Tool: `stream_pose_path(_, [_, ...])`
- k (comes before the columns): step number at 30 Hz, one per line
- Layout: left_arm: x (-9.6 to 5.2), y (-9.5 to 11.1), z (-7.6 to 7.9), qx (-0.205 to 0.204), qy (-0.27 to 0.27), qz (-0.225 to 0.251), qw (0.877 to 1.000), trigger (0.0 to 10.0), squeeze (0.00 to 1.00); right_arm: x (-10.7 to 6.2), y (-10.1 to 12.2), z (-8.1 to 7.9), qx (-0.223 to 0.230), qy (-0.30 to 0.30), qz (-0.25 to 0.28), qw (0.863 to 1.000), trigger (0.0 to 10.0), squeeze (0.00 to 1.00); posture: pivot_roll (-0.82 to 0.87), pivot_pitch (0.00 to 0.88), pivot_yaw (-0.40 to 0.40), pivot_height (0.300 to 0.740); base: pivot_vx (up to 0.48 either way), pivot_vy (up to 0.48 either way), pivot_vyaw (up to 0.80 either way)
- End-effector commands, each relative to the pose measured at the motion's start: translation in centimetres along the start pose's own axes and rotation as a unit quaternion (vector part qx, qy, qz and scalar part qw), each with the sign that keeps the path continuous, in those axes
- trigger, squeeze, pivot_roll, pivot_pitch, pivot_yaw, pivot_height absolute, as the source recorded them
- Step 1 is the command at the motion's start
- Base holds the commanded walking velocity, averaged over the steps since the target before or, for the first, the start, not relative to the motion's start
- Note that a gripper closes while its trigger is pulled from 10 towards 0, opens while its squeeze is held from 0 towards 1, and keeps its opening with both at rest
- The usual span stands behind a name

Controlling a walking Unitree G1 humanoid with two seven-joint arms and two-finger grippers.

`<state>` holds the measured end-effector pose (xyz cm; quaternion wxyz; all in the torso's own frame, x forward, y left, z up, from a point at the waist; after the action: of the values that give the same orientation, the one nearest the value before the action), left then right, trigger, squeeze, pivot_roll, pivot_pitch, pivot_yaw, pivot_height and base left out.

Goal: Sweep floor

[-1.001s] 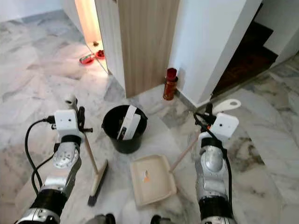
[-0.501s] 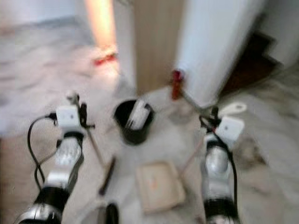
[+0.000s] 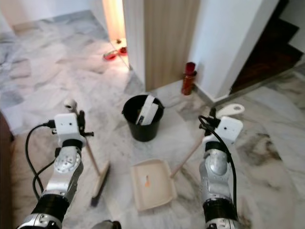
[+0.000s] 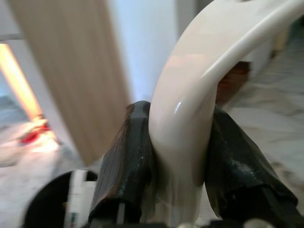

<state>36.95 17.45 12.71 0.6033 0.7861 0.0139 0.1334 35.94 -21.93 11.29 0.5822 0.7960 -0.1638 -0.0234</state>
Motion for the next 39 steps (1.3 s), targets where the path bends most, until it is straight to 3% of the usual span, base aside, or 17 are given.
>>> stream_pose_path(1, [0.17,0.22,-0.26,0.007,-0.002,0.009,1.0,10.0,0.0,-0.14,-0.09,0.7,0.005,-0.013,0.001,1.0,10.0,0.0,-0.03,0.114,-0.034,0.74,0.0,0.0,-0.8])
stream_pose_path(12, [0.45,0.78,0.64,0.002,-0.019,0.018,1.0,10.0,0.0,-0.38,-0.47,1.42,-0.006,-0.022,-0.005,1.0,10.0,0.0,-0.04,0.099,-0.023,0.74,0.0,0.0,-0.8])
stream_pose_path(39, [0.86,0.98,0.44,0.017,-0.021,0.021,0.999,10.0,0.0,-1.06,-1.04,0.93,-0.026,-0.015,-0.004,1.0,10.0,0.0,-0.03,0.125,-0.002,0.74,0.0,-0.148,-0.8])
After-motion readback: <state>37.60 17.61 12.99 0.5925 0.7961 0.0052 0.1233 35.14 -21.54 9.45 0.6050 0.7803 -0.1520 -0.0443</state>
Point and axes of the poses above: a point about 5 cm out from each wrist's last joint towards the gripper, its own x axis pointing out of the wrist towards the gripper, its own y axis along the axis of the wrist's last joint, z = x × y, the point moved 4 cm from there along x, pointing out of the wrist towards the gripper, and after that the axes turned 11 degrees about x, right-handed, at the moved point
